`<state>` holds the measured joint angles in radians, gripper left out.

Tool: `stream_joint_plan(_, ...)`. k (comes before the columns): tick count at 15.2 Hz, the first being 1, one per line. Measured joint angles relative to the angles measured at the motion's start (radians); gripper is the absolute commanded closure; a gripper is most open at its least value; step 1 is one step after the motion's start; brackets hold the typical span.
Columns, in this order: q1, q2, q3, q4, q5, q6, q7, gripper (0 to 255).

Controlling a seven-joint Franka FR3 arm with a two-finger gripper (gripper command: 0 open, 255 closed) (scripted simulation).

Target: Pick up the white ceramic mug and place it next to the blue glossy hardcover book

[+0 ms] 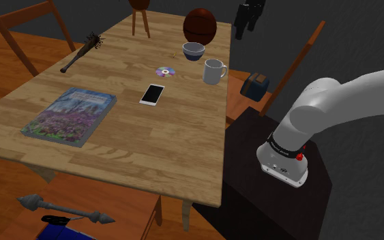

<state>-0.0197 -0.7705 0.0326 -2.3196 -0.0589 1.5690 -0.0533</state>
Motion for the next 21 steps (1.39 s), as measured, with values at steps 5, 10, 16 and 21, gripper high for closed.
stream_joint_plan(5,-0.007,0.07,-0.024,-0.031,-0.005,0.098,-0.016,0)
stream_joint_plan(10,-0.019,0.181,-0.069,-0.088,-0.013,0.264,-0.051,0)
stream_joint_plan(16,-0.029,0.368,-0.118,-0.085,-0.007,0.444,-0.098,0)
stream_joint_plan(21,-0.031,0.53,-0.15,-0.064,0.018,0.58,-0.14,0)
